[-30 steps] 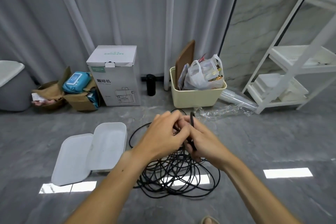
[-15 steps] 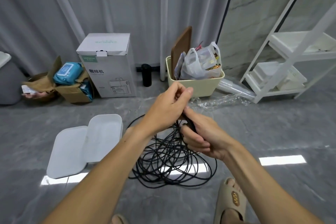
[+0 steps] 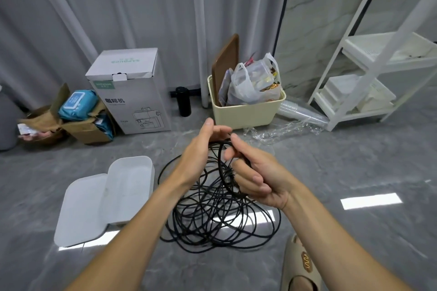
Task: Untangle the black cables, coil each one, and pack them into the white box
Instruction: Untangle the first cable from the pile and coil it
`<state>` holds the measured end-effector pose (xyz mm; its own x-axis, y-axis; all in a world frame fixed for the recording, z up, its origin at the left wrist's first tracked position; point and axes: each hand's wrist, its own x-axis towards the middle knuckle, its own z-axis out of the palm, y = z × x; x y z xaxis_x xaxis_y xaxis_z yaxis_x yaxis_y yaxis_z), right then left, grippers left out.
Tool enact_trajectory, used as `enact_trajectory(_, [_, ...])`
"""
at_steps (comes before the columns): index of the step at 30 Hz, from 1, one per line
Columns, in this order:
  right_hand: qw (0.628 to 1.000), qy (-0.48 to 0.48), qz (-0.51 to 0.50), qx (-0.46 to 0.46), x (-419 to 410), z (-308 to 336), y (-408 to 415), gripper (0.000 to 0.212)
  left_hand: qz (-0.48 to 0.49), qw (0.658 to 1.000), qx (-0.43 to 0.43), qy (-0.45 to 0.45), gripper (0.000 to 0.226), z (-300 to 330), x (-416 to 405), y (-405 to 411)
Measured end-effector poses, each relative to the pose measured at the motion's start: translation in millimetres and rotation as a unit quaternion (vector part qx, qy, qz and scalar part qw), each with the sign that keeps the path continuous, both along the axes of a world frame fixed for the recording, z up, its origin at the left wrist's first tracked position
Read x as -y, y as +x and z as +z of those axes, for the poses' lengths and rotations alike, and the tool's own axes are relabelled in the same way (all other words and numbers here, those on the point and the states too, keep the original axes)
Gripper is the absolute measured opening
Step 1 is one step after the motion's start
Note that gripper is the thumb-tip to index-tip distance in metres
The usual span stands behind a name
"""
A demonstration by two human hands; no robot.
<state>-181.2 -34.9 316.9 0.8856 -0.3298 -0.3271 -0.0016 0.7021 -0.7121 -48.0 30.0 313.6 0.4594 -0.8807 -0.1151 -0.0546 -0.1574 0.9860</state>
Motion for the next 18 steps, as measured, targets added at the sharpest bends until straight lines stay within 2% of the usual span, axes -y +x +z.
enact_trajectory(3, [0.998, 0.051, 0.0, 0.036, 1, -10, 5, 0.041, 0.006, 1.0, -0.002, 0.023, 0.047, -24, -9, 1])
enact_trajectory(5, [0.991, 0.092, 0.024, 0.093, 3, -13, 9, 0.037, 0.012, 0.999, -0.012, 0.049, 0.044, -40, -13, 2])
enact_trajectory(9, [0.98, 0.136, 0.041, 0.138, 6, -14, 20, 0.069, 0.015, 0.998, -0.039, 0.053, 0.041, -57, -9, 4])
enact_trajectory(12, [0.977, 0.143, 0.048, 0.153, 7, -16, 23, 0.08, 0.009, 0.995, -0.085, 0.042, 0.037, -58, -2, 3])
enact_trajectory(16, [0.975, 0.134, 0.047, 0.168, 12, -18, 25, 0.077, -0.037, 0.986, -0.139, 0.083, 0.044, -69, -2, 1])
enact_trajectory(18, [0.984, 0.106, -0.005, 0.146, 15, -14, 26, 0.06, -0.058, 0.981, -0.148, 0.114, 0.046, -76, -5, -5])
